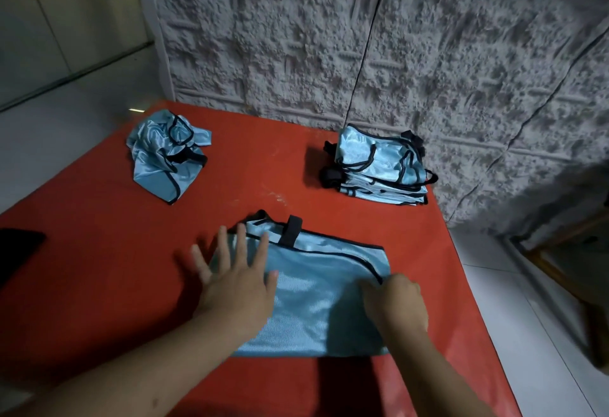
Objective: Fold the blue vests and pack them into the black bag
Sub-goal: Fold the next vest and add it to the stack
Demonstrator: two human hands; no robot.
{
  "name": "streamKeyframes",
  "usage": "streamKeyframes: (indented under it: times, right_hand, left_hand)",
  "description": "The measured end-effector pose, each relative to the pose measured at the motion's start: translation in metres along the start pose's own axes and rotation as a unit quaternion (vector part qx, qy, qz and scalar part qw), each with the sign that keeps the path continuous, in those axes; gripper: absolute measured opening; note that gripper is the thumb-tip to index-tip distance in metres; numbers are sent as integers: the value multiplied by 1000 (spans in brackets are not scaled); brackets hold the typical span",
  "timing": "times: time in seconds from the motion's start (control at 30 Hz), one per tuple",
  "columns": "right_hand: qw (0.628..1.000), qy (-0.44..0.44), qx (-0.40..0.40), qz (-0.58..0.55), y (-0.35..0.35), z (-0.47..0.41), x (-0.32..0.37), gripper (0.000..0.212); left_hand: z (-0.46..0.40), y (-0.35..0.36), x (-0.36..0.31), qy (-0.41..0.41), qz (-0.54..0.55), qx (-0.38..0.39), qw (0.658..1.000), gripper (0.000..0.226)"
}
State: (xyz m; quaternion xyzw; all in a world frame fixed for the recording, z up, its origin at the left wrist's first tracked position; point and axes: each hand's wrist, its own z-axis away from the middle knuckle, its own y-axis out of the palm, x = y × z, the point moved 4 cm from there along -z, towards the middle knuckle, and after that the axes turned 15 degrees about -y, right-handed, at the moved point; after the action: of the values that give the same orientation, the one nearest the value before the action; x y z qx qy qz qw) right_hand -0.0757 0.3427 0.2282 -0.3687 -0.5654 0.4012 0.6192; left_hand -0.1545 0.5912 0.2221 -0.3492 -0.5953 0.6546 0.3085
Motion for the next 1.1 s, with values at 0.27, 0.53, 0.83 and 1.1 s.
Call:
streamKeyframes:
  times: [0.27, 0.53, 0.83, 1.1]
  right_hand:
    - [996, -65, 10, -54, -1, -6, 21, 33]
    - [985, -65, 43, -154, -45, -17, 12, 17]
    - [985, -169, 14, -14, -63, -12, 94, 21]
    - [981, -189, 31, -39, -43, 3, 134, 20]
  left_hand:
    - [30, 18, -20, 110, -30, 68, 991, 65]
    - [36, 23, -48, 143, -31, 56, 988, 71]
    - [13, -29, -47, 100, 303, 20, 948, 39]
    - [-12, -37, 15, -40, 340, 45, 939, 32]
